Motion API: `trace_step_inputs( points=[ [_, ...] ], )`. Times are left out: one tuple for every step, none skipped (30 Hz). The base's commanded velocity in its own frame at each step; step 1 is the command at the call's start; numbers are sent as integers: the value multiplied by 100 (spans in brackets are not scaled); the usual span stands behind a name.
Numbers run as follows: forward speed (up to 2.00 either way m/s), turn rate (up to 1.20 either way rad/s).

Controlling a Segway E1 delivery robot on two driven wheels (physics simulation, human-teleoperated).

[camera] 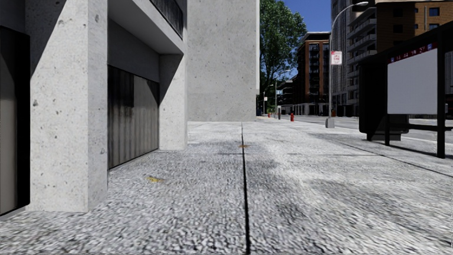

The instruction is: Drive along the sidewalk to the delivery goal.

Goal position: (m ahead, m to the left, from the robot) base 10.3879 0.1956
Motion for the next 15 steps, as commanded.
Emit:
trace_step_inputs(
  points=[
    [199, 0],
    [199, 0],
    [199, 0],
    [199, 0],
    [199, 0],
    [199, 0],
    [199, 0],
    [199, 0],
    [199, 0],
    [199, 0],
    [199, 0],
    [199, 0],
    [199, 0],
    [199, 0],
    [199, 0]
  ],
)
